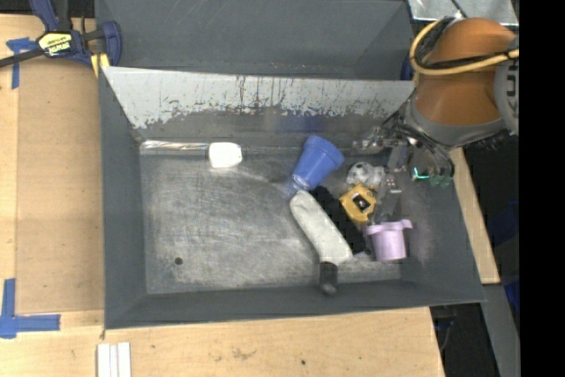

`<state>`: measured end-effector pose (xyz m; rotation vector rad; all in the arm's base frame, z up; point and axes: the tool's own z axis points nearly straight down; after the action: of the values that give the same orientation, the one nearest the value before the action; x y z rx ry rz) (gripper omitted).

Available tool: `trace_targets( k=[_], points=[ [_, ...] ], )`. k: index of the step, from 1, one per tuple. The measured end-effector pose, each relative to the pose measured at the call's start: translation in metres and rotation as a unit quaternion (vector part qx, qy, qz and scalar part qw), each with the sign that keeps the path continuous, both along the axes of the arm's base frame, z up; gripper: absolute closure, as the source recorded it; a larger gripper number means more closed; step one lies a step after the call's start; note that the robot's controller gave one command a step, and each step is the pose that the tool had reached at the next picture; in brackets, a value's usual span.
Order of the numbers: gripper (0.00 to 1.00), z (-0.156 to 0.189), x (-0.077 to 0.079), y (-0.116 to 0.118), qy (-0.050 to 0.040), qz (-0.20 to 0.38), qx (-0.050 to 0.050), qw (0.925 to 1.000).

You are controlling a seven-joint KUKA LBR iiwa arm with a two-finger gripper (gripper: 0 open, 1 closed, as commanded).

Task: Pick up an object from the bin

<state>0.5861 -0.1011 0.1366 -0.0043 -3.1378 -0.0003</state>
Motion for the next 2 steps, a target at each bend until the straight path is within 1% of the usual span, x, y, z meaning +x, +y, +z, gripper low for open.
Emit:
trace_targets(
  k=[1,2],
  points=[
    [0.00,0.004,0.002,0.000,-0.0037,0.001,-0.001,1.0000],
    [1.00,-0.055,0.026,0.006,0.0041,-0.048,0.001,0.9988]
  ],
)
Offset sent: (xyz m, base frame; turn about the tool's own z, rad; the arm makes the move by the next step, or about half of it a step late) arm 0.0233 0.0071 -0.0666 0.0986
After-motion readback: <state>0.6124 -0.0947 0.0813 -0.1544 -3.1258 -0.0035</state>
